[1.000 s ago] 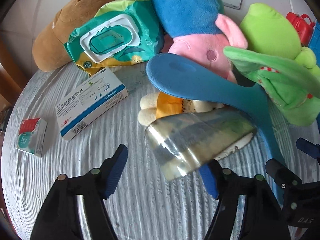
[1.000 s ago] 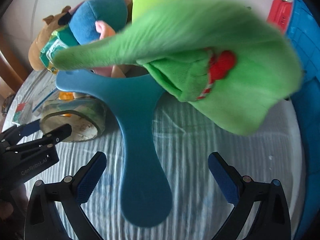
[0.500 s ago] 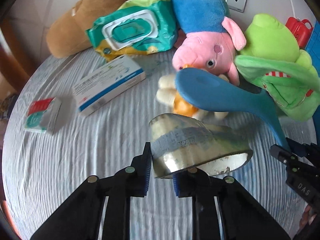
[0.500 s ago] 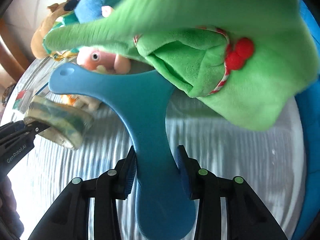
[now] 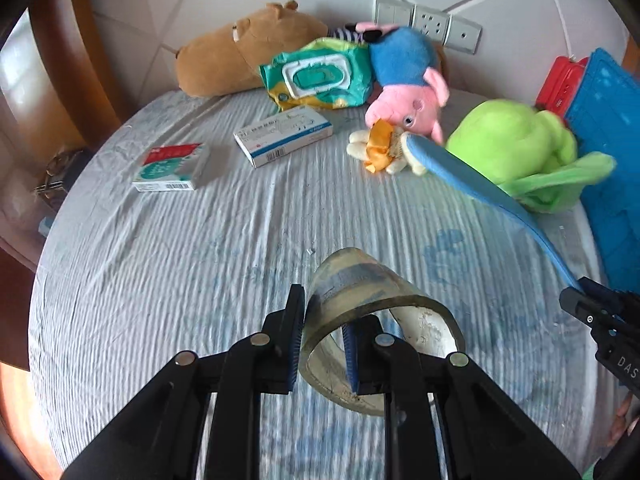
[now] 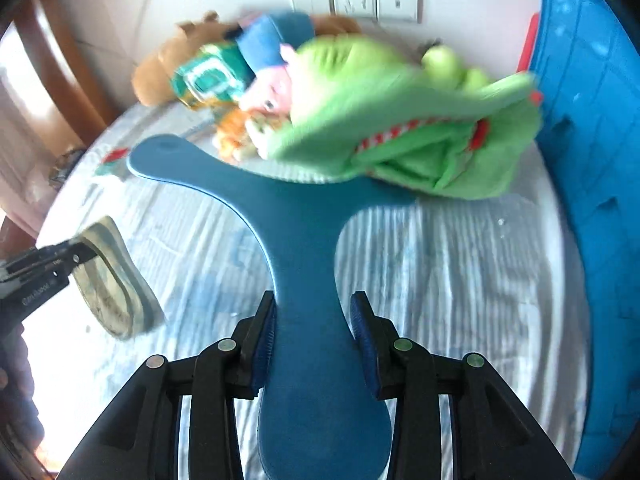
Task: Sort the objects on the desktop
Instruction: 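Grasp the tape roll with the left tool while the right tool grasps the blue paddle, then lift the tape roll and blue paddle with both tools and carry them over the crate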
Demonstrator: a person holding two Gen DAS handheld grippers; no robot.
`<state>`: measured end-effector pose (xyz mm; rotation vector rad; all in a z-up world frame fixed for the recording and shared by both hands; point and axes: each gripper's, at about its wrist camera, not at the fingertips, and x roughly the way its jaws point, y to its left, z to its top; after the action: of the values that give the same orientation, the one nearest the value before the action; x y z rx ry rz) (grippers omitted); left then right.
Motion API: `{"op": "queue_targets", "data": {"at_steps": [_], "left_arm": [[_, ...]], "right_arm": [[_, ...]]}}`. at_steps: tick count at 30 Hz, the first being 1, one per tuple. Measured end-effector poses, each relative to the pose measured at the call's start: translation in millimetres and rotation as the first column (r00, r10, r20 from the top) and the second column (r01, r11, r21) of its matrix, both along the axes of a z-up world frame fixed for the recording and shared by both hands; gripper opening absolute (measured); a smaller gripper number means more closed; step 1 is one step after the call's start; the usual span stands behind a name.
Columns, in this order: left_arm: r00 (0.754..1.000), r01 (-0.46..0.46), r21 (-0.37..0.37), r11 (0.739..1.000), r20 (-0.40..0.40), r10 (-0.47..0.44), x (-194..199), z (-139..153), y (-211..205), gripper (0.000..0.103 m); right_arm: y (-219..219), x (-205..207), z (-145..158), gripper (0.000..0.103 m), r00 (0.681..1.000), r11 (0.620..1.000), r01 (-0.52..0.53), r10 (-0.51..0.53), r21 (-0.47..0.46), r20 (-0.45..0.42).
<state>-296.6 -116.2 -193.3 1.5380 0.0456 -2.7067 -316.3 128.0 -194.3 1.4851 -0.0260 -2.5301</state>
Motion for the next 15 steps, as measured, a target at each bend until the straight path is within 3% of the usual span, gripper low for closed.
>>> {"op": "queue_targets", "data": {"at_steps": [6, 9, 15], "left_arm": [[0.996, 0.015, 0.003, 1.0, -0.084, -0.015, 27.4, 41.6, -2.7, 0.018], [0.995, 0.024, 0.004, 1.0, -0.101, -0.023, 40.1, 51.9, -0.1, 0.018], [0.997, 0.032, 0.009, 0.999, -0.066, -0.031, 57.3, 38.2, 6.0, 0.018]], "right_arm": [[-13.3, 32.5, 38.3, 0.015, 0.996, 1.0, -0.02, 0.019, -0.009, -0.083], [-11.2, 44.0, 47.9, 0.014, 0.996, 1.0, 0.003, -0.003, -0.005, -0.095], [26.4, 61.2, 26.4, 0.014, 0.996, 0.996, 0.089, -0.089, -0.015, -0.024]]}}
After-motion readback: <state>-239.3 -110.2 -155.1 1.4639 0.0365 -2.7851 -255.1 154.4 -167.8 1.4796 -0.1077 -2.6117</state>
